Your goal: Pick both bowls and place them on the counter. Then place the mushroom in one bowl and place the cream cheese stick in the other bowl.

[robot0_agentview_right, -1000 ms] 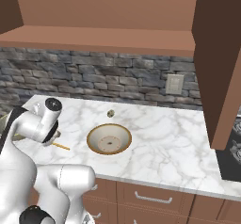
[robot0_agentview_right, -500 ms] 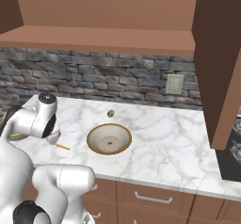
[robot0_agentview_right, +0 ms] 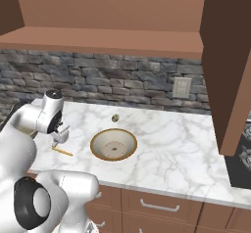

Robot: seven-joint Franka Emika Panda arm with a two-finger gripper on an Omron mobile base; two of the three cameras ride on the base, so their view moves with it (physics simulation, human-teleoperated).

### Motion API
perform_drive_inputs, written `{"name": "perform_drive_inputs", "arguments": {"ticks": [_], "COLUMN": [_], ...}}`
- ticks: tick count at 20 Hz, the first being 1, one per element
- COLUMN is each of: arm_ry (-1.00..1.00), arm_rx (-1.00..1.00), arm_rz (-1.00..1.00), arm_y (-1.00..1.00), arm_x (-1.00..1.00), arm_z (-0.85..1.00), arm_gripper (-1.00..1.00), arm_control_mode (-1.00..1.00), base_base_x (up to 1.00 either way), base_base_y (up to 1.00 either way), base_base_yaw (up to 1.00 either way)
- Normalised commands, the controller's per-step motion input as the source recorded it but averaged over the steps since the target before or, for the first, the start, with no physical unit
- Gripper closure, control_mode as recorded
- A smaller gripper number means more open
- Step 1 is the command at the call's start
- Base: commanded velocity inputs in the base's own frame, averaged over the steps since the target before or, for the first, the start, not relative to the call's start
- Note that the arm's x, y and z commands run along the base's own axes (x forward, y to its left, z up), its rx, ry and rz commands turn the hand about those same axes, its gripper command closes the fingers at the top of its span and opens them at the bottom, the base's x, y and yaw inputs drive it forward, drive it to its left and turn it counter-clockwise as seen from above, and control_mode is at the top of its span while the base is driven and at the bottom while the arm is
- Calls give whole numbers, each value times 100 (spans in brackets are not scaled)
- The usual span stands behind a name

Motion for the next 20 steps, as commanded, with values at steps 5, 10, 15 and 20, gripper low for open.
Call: {"name": "perform_drive_inputs", "arguments": {"ticks": [5,10,15,20], "arm_ry": [0,2,0,1], "arm_rx": [-4,-3,-2,-3], "arm_rz": [17,9,3,0], "arm_y": [-1,0,-1,1], "arm_x": [11,8,8,18], "arm_z": [-49,-53,-30,0], "arm_gripper": [-100,-100,-100,-100], "arm_control_mode": [-100,-100,-100,-100], "base_base_x": [0,0,0,0], "base_base_y": [0,0,0,0], "base_base_yaw": [0,0,0,0]}}
